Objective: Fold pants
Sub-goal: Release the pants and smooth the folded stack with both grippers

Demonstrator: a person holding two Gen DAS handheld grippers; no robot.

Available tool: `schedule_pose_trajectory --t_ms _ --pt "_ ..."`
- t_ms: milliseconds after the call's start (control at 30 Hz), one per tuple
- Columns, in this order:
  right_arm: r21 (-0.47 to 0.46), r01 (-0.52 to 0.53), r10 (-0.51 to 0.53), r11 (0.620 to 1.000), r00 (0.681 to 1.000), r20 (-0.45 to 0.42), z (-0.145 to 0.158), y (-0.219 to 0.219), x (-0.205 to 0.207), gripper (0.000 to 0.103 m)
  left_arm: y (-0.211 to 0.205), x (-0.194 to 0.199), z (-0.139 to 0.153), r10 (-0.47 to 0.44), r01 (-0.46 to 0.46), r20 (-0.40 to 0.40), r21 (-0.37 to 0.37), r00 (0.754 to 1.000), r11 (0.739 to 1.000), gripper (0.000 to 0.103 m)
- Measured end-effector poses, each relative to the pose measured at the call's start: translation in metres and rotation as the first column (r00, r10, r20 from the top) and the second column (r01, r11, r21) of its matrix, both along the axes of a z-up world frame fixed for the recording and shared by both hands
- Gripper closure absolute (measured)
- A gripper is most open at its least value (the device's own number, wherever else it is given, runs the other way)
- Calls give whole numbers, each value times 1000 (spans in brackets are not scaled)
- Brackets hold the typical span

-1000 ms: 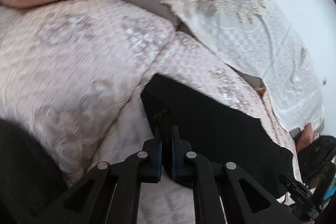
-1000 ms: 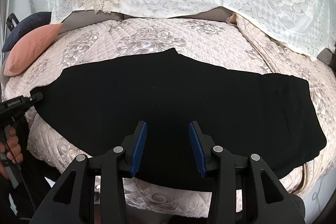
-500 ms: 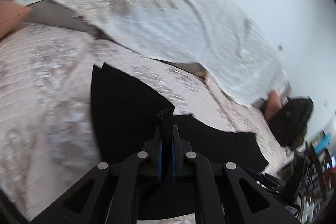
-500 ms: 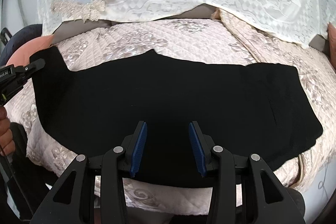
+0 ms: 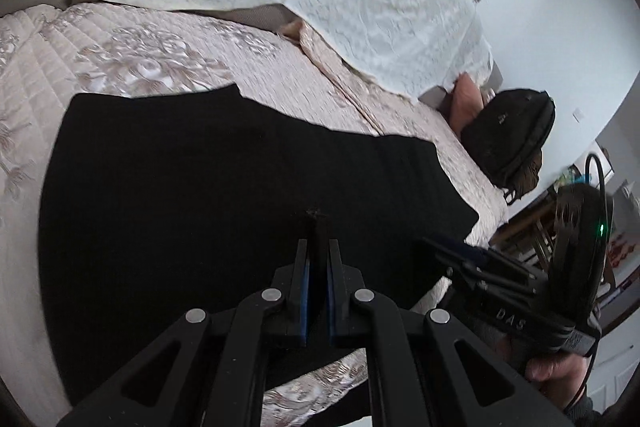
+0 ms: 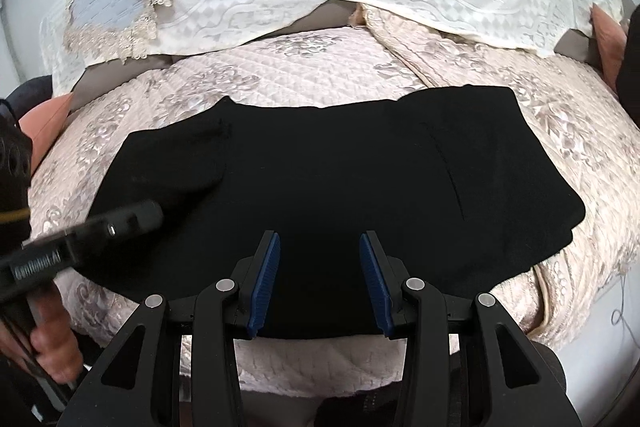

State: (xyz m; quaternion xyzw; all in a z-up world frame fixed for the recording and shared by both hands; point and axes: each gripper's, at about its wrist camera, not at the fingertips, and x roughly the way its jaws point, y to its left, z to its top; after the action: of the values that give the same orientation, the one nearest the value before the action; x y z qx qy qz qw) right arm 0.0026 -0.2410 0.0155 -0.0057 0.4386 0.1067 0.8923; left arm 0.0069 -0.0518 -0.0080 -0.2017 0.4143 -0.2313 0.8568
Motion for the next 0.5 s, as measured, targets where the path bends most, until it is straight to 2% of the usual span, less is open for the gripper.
schedule_pose_trajectory --t_ms 167,300,500 --pt "9 5 -5 1000 1000 -2 -2 -2 3 61 -7 4 2 -33 33 12 -5 999 999 95" --pt "19 3 -3 1000 1000 -5 -1 0 4 61 -14 11 -12 -64 64 -30 13 998 998 95" --pt "38 -11 12 999 1000 -17 -2 3 4 61 -15 -6 1 -97 97 21 26 995 995 89"
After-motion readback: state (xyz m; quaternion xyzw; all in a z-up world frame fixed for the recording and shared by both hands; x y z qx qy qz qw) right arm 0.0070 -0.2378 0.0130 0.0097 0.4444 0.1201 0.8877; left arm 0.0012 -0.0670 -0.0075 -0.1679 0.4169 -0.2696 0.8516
